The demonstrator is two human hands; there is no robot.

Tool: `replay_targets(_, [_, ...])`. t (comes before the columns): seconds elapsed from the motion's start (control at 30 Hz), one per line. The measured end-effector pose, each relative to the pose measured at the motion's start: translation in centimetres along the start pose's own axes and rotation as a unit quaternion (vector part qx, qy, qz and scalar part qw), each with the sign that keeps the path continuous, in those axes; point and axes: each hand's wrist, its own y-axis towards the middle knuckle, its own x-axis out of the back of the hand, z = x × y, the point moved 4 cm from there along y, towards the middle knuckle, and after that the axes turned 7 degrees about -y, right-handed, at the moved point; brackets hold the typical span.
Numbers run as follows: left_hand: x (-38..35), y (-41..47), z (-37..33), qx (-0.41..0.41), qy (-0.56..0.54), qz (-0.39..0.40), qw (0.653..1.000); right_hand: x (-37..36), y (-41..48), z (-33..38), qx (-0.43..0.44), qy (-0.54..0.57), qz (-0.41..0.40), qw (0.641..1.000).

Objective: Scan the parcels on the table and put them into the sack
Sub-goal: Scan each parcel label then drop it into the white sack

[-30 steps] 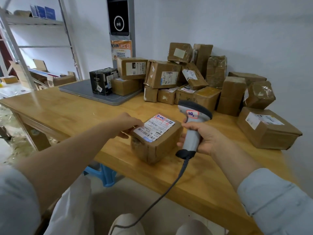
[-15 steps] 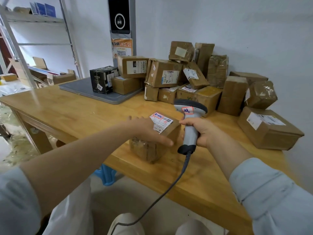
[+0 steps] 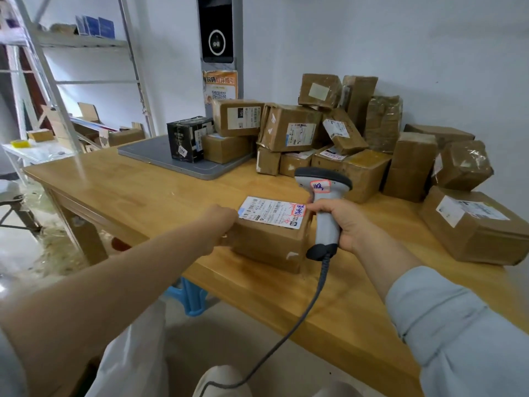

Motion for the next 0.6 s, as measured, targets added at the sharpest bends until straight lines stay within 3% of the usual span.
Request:
replay_targets(0.1, [-0.1,0.6,0.7,-0.004,-0.058,-0.021,0.998,-1.2,0.1,-0.3,0.001,-0.041,0.000,0.999])
replay_targets(0.27, [0.2,1.0,1.0,0.013,-0.064,-0.037,0.997,-3.5,-0.7,-1.3,-0.020,-0.032,0.033,0.999])
replay_targets(0.53, [2.6,-1.2,-2.0,-0.008,-0.125,0.111,0.986,-5.5,-1.1,-0.6,0.042,0.032,0.032,0.998])
replay_targets(0.6, [4.8,-0.9,-2.4,-0.029,-0.137,0.112,0.984,-6.4,-1.4,0.3,0.059,0.056,0.038,0.996])
